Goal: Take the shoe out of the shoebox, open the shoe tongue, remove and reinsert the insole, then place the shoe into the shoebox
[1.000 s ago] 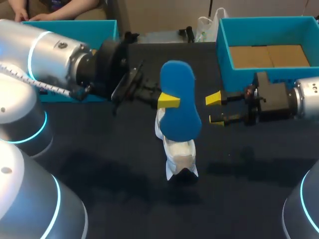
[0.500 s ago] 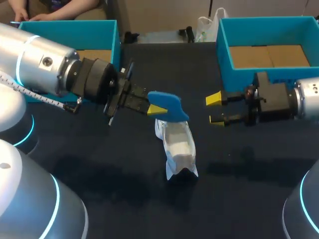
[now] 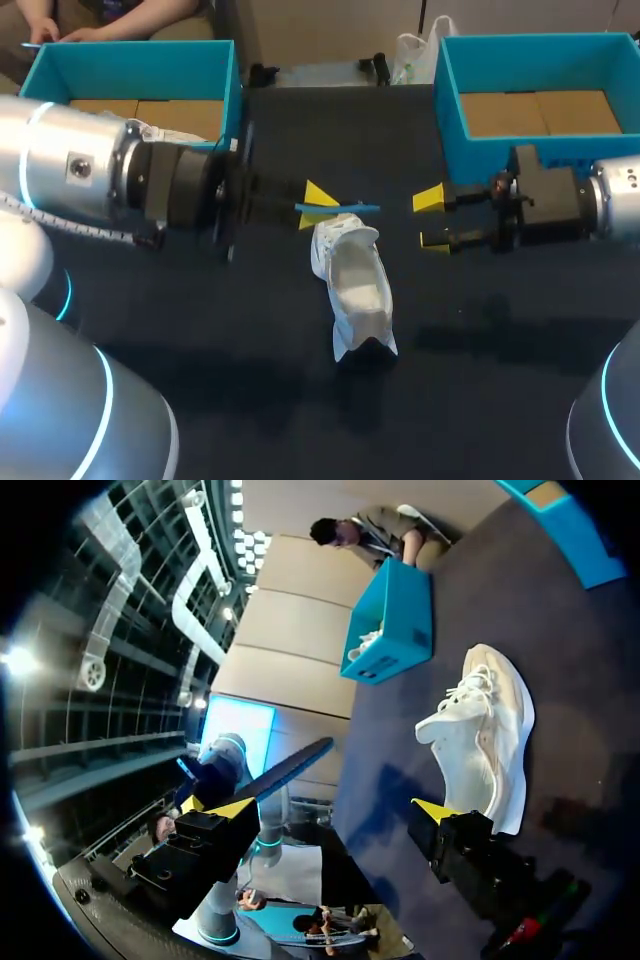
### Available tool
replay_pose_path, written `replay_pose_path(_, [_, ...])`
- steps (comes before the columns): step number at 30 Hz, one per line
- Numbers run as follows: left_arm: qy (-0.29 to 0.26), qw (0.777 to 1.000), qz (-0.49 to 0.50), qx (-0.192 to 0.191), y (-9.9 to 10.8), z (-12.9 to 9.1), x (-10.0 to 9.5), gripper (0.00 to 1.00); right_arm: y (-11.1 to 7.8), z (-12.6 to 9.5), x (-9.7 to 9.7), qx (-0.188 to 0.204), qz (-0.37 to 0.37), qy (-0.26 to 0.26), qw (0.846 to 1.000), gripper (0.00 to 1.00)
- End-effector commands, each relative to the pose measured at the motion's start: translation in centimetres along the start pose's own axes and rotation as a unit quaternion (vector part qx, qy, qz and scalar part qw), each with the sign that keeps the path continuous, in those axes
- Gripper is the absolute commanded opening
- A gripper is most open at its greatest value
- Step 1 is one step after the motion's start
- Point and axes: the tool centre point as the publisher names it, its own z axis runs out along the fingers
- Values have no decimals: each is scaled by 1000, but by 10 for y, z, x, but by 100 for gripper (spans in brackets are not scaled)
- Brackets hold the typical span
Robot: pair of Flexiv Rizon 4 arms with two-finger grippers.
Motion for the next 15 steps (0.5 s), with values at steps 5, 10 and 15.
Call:
replay_pose_path(5, [-17,1000,1,-3,-4,-2,7,0,0,1,1,-1,0,-2,1000,100])
replay_pose_path(10, [-1,997,79,3,8,-8,12,0,0,1,1,-1,0,-2,1000,100])
replay_pose_path(15, [1,990,137,7,18,-12,17,0,0,1,1,-1,0,-2,1000,100])
